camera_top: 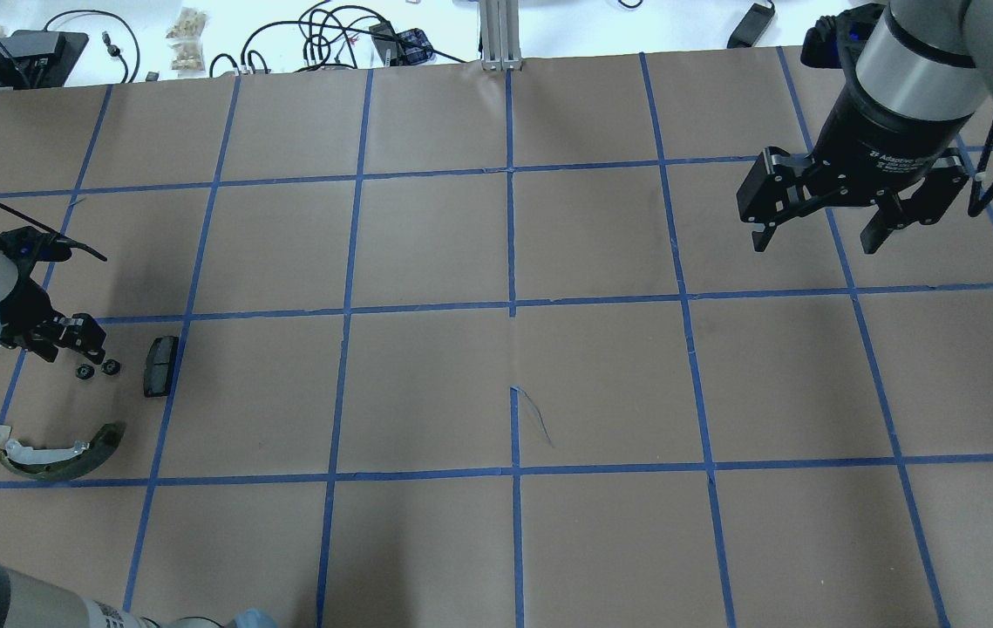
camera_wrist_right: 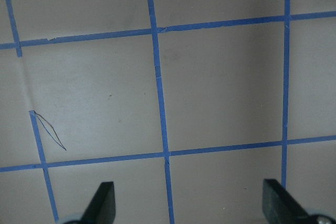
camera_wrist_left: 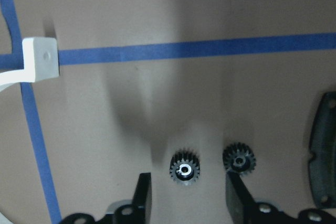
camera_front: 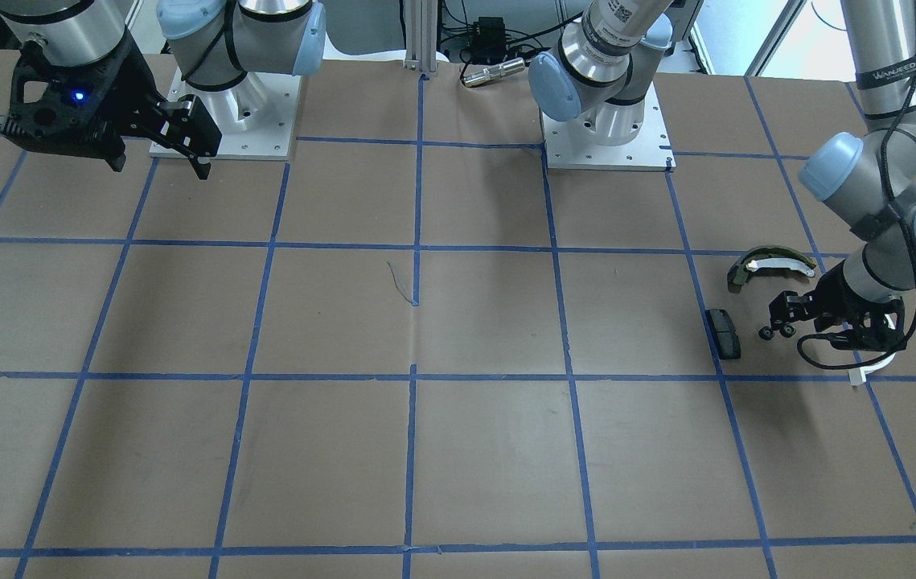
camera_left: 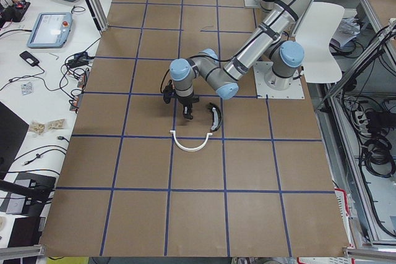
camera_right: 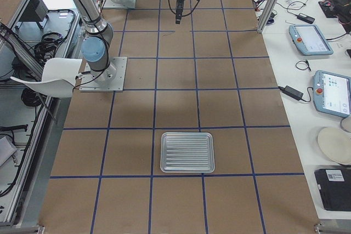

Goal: Place bearing gear from tray to pile

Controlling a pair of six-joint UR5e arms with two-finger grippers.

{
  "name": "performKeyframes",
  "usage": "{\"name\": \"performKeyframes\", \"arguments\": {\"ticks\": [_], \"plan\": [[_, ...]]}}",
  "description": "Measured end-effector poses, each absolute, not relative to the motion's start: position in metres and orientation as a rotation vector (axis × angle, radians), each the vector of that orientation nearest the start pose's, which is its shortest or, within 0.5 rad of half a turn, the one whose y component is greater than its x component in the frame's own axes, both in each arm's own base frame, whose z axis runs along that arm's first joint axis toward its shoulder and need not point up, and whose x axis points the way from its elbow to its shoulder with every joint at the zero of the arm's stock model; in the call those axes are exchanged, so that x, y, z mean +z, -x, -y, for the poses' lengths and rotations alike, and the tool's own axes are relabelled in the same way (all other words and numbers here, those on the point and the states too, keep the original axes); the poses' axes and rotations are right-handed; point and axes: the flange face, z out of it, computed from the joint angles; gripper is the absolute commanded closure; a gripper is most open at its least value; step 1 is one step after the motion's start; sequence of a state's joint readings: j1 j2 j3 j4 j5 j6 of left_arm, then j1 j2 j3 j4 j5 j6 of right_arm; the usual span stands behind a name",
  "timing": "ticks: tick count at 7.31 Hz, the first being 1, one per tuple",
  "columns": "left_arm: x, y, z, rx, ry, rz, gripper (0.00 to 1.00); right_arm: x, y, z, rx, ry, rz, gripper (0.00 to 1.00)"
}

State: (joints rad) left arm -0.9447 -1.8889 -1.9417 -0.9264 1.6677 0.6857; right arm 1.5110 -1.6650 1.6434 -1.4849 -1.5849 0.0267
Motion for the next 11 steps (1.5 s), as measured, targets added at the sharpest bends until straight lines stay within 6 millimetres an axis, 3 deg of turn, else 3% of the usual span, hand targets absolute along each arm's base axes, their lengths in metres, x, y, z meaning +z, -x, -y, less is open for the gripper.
{"name": "performKeyframes", "arguments": {"ticks": [1, 3, 5, 6, 8, 9, 11], "plan": [[0.24, -0.196, 0.513, 0.142, -0.102, -3.102, 0.0, 0.489, -0.106, 0.451, 0.1, -0.14, -3.15, 0.0], [0.328, -0.142, 0.532, 0.212, -0.022, -3.149, 0.0, 0.49, -0.107, 0.449, 0.099, -0.141, -3.146, 0.0], [0.418, -0.066, 0.527, 0.167, 0.083, -3.169, 0.0, 0.488, -0.107, 0.449, 0.102, -0.144, -3.143, 0.0], [0.45, -0.013, 0.519, 0.107, 0.105, -3.162, 0.0, 0.487, -0.107, 0.449, 0.105, -0.146, -3.148, 0.0], [0.484, 0.084, 0.499, -0.048, 0.039, -3.149, 0.0, 0.486, -0.107, 0.45, 0.112, -0.15, -3.149, 0.0], [0.489, 0.107, 0.493, -0.116, -0.005, -3.142, 0.0, 0.485, -0.107, 0.449, 0.116, -0.151, -3.146, 0.0], [0.494, 0.119, 0.486, -0.164, -0.016, -3.135, 0.0, 0.486, -0.107, 0.448, 0.125, -0.147, -3.149, 0.0]]}}
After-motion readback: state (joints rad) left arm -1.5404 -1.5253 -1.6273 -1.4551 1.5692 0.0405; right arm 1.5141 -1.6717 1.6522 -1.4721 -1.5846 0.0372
